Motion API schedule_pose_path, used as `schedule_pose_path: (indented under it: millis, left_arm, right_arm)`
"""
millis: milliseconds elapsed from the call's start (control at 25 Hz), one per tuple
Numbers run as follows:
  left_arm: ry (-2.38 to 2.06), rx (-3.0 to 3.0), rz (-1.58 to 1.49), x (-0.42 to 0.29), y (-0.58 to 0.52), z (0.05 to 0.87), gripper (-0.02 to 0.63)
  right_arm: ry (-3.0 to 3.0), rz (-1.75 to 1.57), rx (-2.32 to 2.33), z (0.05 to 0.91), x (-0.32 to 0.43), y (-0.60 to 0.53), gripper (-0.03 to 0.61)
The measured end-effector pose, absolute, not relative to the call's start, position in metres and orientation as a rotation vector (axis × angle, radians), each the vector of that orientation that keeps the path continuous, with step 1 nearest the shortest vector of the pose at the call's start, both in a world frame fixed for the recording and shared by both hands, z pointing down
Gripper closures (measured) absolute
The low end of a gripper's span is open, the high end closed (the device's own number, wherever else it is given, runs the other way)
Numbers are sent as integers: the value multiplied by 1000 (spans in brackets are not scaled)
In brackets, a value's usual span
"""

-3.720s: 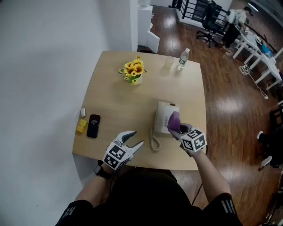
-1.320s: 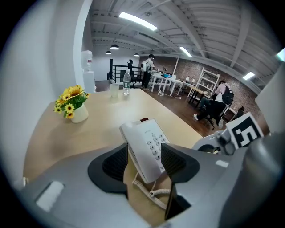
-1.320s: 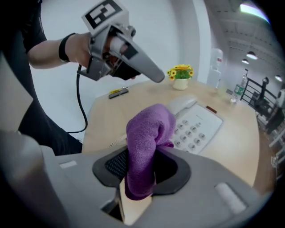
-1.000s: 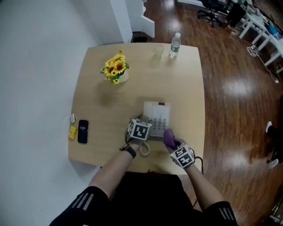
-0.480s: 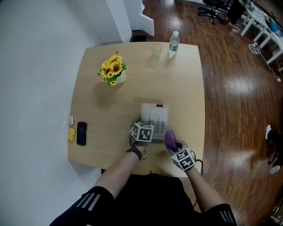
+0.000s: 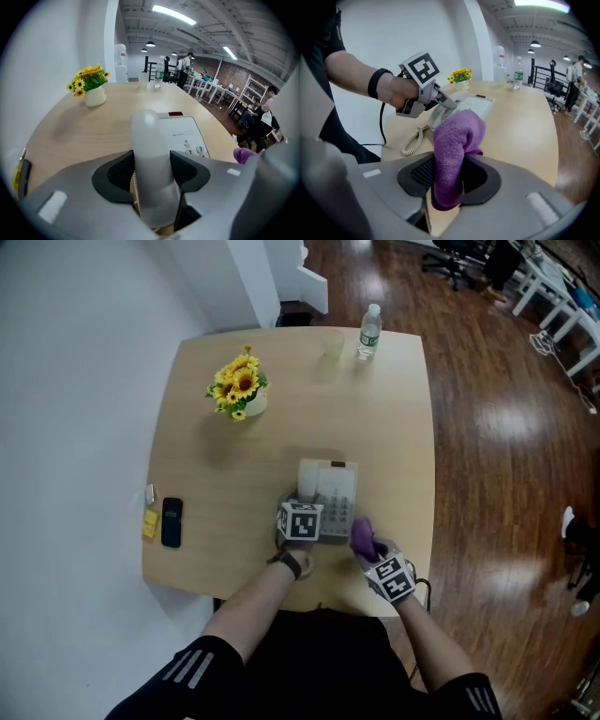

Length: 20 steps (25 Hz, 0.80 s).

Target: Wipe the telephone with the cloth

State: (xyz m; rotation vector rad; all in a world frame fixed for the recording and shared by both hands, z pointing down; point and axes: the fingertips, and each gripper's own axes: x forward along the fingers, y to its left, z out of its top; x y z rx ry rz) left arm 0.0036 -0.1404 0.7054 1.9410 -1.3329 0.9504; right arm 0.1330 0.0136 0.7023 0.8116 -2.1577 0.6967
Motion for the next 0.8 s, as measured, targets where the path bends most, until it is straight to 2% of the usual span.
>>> schedule_pose_path:
  millis: [800]
  left_arm:
    - [-1146, 2032, 744, -1, -128, 671, 407]
  right_arm:
    - [-2157, 740, 873, 700, 135, 10, 439]
